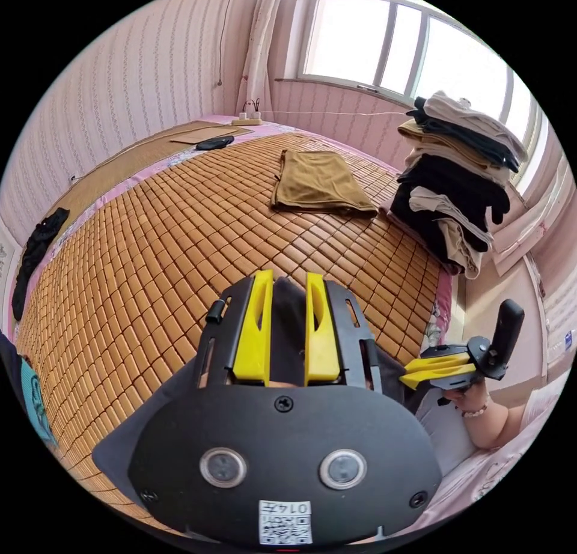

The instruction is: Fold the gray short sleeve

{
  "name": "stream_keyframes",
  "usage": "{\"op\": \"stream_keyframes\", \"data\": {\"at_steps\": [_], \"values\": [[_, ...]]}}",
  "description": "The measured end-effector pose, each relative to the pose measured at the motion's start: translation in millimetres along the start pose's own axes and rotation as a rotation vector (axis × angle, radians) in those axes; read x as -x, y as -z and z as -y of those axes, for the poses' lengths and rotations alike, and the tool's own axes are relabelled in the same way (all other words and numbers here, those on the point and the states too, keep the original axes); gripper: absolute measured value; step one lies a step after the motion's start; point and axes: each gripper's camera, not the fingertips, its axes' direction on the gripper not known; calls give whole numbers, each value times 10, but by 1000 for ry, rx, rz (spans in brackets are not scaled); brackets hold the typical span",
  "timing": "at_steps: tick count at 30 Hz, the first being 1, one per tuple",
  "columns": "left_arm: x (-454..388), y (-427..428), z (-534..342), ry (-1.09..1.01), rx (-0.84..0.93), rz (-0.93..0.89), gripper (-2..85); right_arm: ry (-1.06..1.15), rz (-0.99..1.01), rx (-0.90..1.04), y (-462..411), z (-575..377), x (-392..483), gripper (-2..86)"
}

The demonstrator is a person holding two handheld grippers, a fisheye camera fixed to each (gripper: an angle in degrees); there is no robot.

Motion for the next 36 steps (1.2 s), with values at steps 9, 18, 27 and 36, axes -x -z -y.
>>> {"op": "stream_keyframes", "data": {"at_steps": [9,18,27,36], "values": [[121,-629,350,90,202,-21,12,-23,63,-10,163,-76,-200,8],[-243,-610,769,34,84,-219,-5,-101,67,-127,1000,-250,-659,6],[-176,26,711,-26,-67,-316,-6,63,231,-218,1602,76,-317,8],[1488,749,-955,276,-43,37,16,293,358,165,-337,526,1091,48]]}}
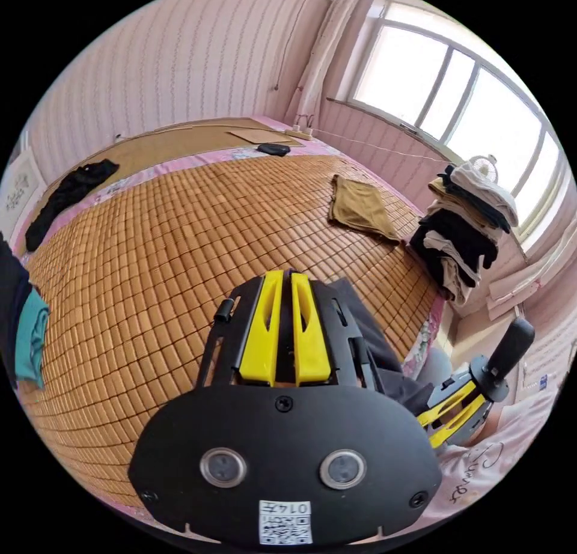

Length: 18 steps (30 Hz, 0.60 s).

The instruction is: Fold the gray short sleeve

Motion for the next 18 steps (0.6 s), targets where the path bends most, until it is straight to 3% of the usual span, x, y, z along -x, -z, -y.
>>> {"op": "stream_keyframes", "data": {"at_steps": [2,6,12,18], "values": [[509,28,-440,146,12,46,21,-22,18,115,-314,4,10,65],[646,328,-1016,151,-59,-30,16,74,-98,98,-128,-224,197,76],[38,684,-2002,34,-140,-43,12,-6,-165,119,187,-451,80,71],[-562,410,-2477,6,-67,-28,71,-4,-218,206,-57,-463,189,74]]}}
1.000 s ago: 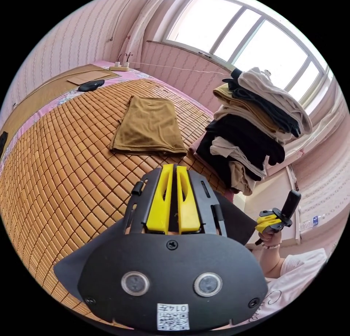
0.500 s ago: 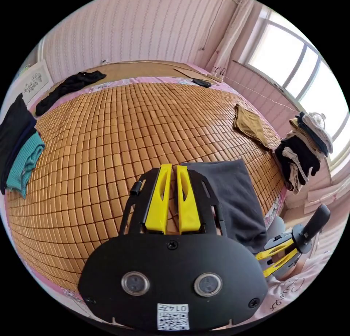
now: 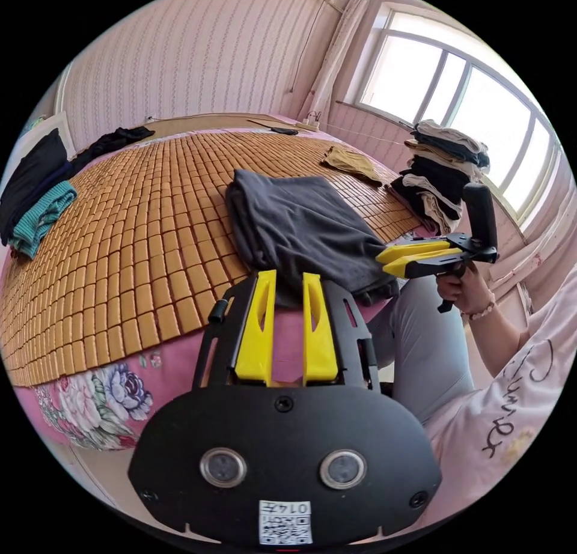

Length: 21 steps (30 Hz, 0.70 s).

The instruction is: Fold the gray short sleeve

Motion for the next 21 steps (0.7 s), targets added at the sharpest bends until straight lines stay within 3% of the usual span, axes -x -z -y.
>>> {"op": "stream_keyframes", "data": {"at_steps": [8,21], "values": [[30,89,5,-20,27,-18,-6,-12,-39,46,-112,106,91,75],[393,-109,-61,42,86,-24,26,-11,-25,102,-111,177,212,27]]}}
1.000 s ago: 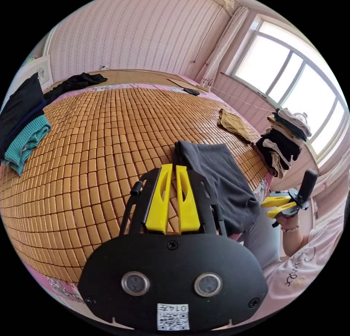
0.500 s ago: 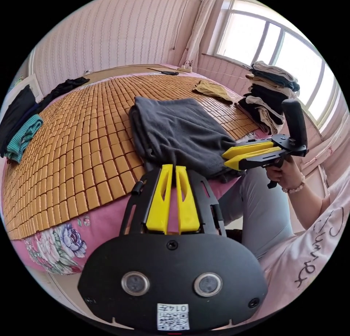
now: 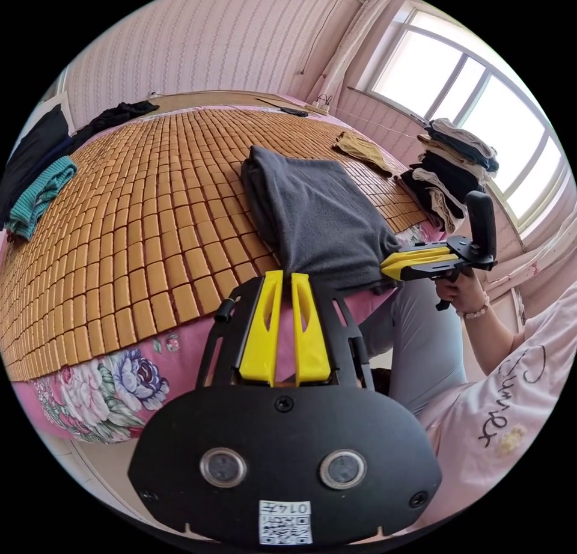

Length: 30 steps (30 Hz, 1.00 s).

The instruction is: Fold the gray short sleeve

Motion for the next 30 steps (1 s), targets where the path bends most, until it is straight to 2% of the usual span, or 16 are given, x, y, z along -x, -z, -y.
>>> {"op": "stream_keyframes", "data": {"at_steps": [3,5,9,13,15,18,21,23,25,27,30], "values": [[-24,0,-12,-23,7,21,45,15,8,58,-4,0,53,16],[44,-29,-23,-7,1,2,60,31,0,22,60,-33,102,16],[241,115,16,10,-70,-58,66,-8,-7,-187,439,-83,9,33],[658,199,331,93,-262,-153,65,-150,-27,-329,684,48,-473,69],[860,38,584,135,-297,-199,71,-210,-48,-416,723,158,-669,76],[1034,-310,1102,163,-225,-229,110,-307,-93,-456,646,442,-929,91],[1091,-670,1518,165,-143,-206,142,-384,-64,-407,510,742,-1150,117],[1137,-966,1759,179,-43,-257,152,-403,-61,-375,458,905,-1217,123],[1155,-1170,1881,180,48,-234,144,-382,-42,-323,371,1107,-1230,113],[1131,-1239,1943,125,36,-197,109,-353,-6,-245,267,1254,-1212,87],[1130,-1346,2032,114,65,-239,77,-308,-9,-204,205,1412,-1099,41]]}}
